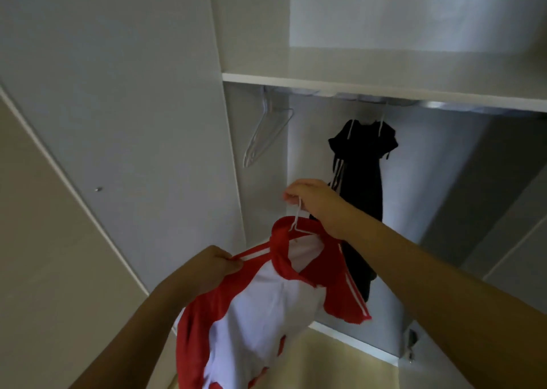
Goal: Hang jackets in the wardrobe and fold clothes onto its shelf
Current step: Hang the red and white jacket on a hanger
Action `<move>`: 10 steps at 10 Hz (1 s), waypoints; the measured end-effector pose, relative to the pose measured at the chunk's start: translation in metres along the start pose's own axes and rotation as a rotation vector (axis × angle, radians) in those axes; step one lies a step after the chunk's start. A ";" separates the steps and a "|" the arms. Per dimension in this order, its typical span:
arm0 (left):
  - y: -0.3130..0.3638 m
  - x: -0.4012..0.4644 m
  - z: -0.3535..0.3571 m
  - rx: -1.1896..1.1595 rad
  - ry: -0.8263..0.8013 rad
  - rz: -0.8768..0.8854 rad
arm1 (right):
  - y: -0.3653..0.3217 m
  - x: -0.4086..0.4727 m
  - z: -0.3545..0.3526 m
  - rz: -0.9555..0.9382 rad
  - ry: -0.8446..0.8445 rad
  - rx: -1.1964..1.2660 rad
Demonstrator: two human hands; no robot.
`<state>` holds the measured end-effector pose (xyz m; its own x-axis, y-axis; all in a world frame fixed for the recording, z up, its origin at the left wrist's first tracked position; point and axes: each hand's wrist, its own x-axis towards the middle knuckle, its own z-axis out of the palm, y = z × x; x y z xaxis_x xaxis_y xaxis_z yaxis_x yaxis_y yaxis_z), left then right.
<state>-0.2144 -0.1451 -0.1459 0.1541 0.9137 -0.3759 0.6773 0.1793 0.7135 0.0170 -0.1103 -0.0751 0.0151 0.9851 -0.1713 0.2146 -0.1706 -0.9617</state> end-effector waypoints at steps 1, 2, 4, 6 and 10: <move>0.003 0.000 -0.008 0.036 0.067 -0.075 | -0.001 0.017 0.016 0.086 -0.005 0.076; 0.012 0.008 -0.010 0.076 0.121 -0.093 | -0.009 0.030 0.026 0.140 -0.042 0.253; 0.039 0.028 -0.013 0.042 0.218 -0.088 | -0.028 0.057 0.027 0.153 0.027 0.232; 0.068 0.057 -0.014 -0.062 0.334 0.067 | -0.025 0.080 0.012 0.264 0.039 0.157; 0.124 0.206 0.007 -0.254 0.349 0.242 | -0.031 0.225 -0.019 0.153 0.233 0.126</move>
<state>-0.0936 0.0629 -0.1396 0.0056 1.0000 0.0081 0.4483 -0.0098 0.8938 0.0323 0.1174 -0.0797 0.2649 0.9238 -0.2764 0.0697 -0.3043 -0.9500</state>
